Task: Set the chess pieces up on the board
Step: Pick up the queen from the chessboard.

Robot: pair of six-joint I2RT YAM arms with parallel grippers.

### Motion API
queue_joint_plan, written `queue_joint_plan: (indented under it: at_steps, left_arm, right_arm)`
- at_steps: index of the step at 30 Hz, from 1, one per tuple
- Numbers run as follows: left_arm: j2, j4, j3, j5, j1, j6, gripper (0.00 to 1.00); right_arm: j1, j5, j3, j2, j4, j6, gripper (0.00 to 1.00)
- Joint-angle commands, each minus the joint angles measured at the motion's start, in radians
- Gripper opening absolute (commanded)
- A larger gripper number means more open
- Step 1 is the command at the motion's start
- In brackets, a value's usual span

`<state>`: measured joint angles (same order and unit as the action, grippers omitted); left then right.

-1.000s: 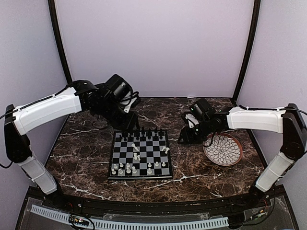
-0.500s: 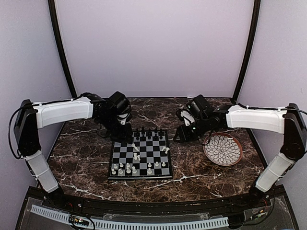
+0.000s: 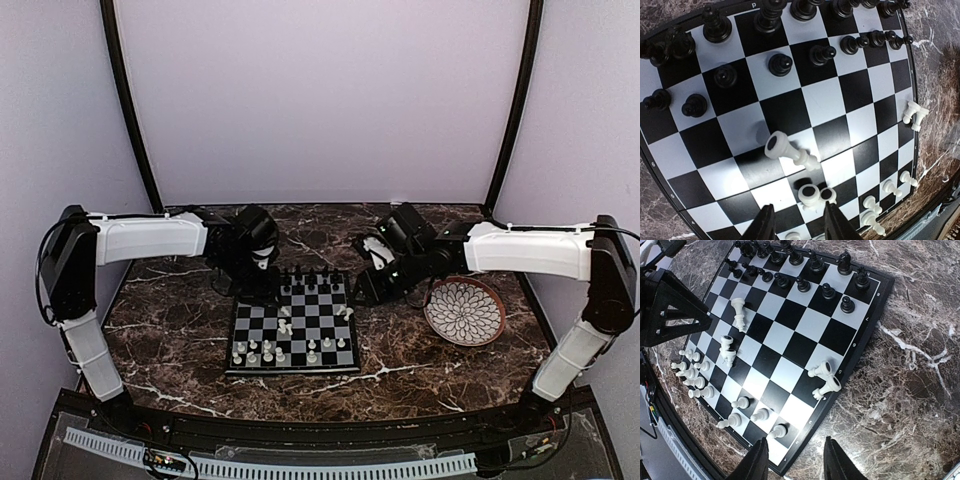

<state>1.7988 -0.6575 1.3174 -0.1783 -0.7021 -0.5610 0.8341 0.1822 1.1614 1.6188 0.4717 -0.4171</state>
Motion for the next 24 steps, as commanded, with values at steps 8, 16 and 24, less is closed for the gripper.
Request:
queue_joint_plan:
  at_steps: [8,16,24]
  left_arm:
    - [0.069,-0.015,0.129,0.048,0.006,0.39,0.35]
    - [0.044,0.041,0.074,0.03,0.015,0.854,0.35]
    - [0.099,0.062,0.098,0.017,0.019,0.986,0.38]
  right_arm:
    - [0.011,-0.017,-0.013,-0.031,0.001,-0.006,0.39]
    - [0.011,-0.014,-0.039,-0.087,0.051,-0.007,0.39]
    - [0.011,-0.001,-0.095,-0.133,0.074,-0.016,0.39]
